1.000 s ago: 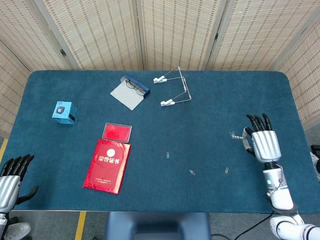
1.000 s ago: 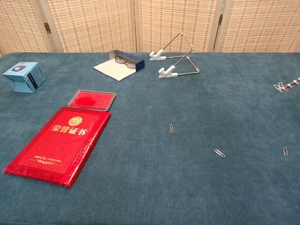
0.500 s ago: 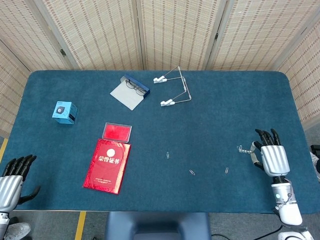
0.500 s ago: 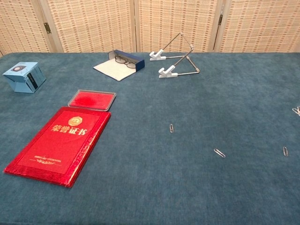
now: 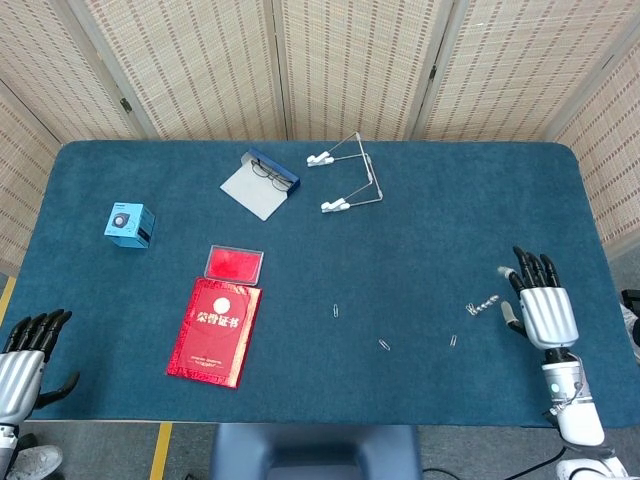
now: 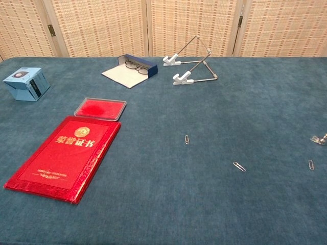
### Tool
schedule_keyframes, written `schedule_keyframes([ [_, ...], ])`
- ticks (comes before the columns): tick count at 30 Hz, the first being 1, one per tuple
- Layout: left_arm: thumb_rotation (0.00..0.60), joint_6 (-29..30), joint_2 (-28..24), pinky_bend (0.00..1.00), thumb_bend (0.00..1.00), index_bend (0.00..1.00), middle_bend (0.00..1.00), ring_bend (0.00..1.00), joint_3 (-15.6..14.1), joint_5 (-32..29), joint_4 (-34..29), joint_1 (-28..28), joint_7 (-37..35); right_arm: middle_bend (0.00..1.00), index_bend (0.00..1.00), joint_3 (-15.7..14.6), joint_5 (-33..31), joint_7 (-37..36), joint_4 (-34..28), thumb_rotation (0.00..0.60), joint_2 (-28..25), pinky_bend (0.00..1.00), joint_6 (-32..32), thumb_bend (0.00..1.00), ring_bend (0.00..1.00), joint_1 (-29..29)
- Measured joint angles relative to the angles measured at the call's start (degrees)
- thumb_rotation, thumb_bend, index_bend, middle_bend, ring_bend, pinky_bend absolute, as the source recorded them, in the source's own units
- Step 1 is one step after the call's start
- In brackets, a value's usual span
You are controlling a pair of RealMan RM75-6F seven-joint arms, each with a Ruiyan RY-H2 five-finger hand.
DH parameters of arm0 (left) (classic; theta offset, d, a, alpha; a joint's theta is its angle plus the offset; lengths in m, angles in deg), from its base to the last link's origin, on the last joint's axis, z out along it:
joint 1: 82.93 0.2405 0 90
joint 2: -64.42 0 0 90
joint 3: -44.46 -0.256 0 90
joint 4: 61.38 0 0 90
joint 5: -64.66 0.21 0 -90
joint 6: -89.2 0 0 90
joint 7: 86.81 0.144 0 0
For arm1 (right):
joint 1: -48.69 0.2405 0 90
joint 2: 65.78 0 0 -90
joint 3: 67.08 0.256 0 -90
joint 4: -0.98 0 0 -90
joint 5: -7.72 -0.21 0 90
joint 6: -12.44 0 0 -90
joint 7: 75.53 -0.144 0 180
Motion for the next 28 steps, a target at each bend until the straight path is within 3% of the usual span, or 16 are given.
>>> schedule_keyframes([
  [10, 0.6, 0.1, 0.0, 0.01, 0.37, 0.0, 0.09, 0.08, 0.0, 0.0, 0.0, 0.0, 0.1, 0.0, 0.0, -0.1, -0.9, 1.4, -6.4, 0.6, -3.9, 0.0, -0.3, 0.3, 0.0, -1.7],
  [18, 0.6, -0.3, 0.4, 0.01, 0.37, 0.0, 0.09, 0.08, 0.1, -0.7, 0.0, -0.1, 1.5, 0.0, 0.0, -2.0, -2.2, 9.2, -20.1, 0.6, -9.6, 0.0, 5.1, 0.3, 0.0, -7.3],
  [22, 0.6, -0.5, 1.0, 0.01, 0.37, 0.0, 0.09, 0.08, 0.1, -0.8, 0.0, -0.3, 2.8, 0.0, 0.0, -3.4, -0.4, 10.6, -21.5, 0.6, -10.3, 0.0, 8.4, 0.3, 0.0, -9.7],
  [28, 0.6, 0.2, 1.6, 0.01, 0.37, 0.0, 0.09, 0.08, 0.1, -0.8, -0.2, 0.0, 4.2, 0.0, 0.0, -4.0, 0.3, 10.9, -22.1, 0.6, -11.0, 0.0, 6.6, 0.3, 0.0, -10.2],
])
